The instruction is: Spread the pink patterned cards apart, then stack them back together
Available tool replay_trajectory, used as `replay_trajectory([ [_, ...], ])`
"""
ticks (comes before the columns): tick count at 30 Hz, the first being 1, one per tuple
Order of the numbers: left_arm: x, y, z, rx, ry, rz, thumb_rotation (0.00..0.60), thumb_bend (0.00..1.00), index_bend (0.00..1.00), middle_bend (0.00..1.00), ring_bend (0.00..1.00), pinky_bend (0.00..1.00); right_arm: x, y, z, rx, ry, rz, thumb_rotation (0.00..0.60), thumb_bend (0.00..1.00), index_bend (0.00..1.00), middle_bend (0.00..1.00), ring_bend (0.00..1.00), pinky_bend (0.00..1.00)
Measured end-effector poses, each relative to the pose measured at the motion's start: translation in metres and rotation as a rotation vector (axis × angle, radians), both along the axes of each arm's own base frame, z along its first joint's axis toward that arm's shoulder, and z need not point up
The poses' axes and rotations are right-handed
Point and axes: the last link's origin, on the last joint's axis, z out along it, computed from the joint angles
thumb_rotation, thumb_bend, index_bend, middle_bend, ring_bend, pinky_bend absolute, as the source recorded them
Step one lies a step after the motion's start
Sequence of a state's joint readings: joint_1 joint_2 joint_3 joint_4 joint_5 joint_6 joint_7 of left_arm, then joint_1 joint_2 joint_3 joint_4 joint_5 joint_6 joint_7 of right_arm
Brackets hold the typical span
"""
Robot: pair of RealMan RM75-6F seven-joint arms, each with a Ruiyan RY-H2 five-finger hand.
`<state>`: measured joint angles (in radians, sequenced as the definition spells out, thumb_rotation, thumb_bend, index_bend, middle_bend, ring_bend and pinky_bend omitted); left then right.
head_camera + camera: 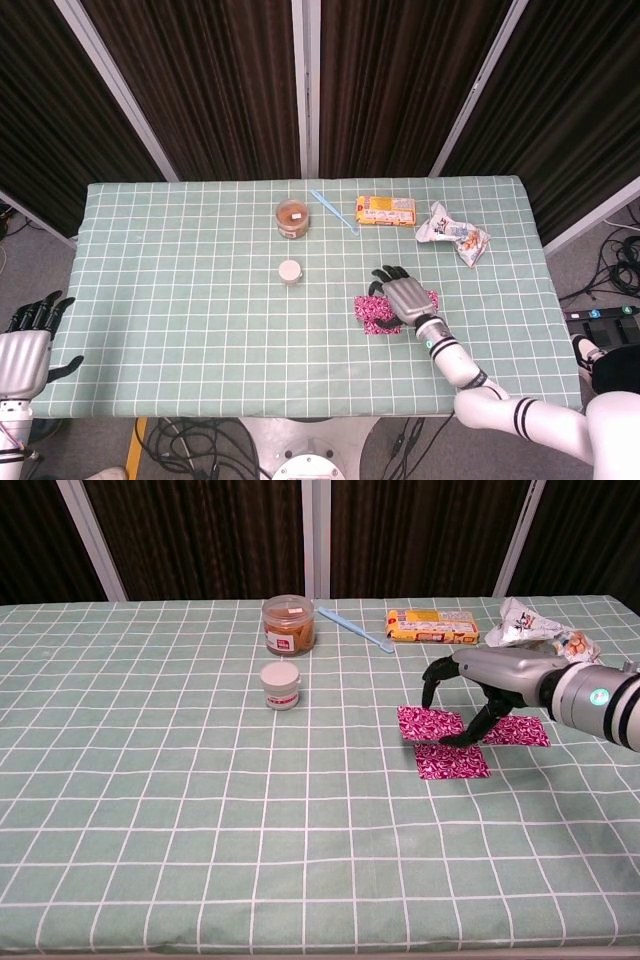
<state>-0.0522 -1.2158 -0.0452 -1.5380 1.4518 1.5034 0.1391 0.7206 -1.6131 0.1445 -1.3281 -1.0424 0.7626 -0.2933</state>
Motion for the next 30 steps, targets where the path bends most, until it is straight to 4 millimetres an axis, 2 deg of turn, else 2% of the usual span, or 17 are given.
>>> replay_trajectory([
  [6,-0.003,-0.004,-0.001,0.000,-0.009,0.012,0.600,0.09,0.22,0.22,0.18,0.19,-0.008,0.014,-0.005,0.019,0.046,-0.001,0.517,0.18,0.45,0.10,0.00,0.08],
  [21,-0.005,-0.005,-0.003,0.000,-0.014,0.013,0.600,0.09,0.22,0.22,0.18,0.19,-0.015,0.019,-0.010,0.011,0.084,0.008,0.513,0.18,0.43,0.10,0.00,0.08],
  [26,-0.005,-0.005,-0.003,-0.002,-0.015,0.013,0.600,0.09,0.22,0.22,0.18,0.19,-0.016,0.020,-0.011,0.013,0.081,0.007,0.508,0.18,0.39,0.10,0.00,0.08],
  [30,-0.005,-0.005,-0.003,0.000,-0.015,0.014,0.600,0.09,0.22,0.22,0.18,0.19,-0.016,0.021,-0.010,0.011,0.085,0.016,0.478,0.18,0.35,0.10,0.00,0.08],
])
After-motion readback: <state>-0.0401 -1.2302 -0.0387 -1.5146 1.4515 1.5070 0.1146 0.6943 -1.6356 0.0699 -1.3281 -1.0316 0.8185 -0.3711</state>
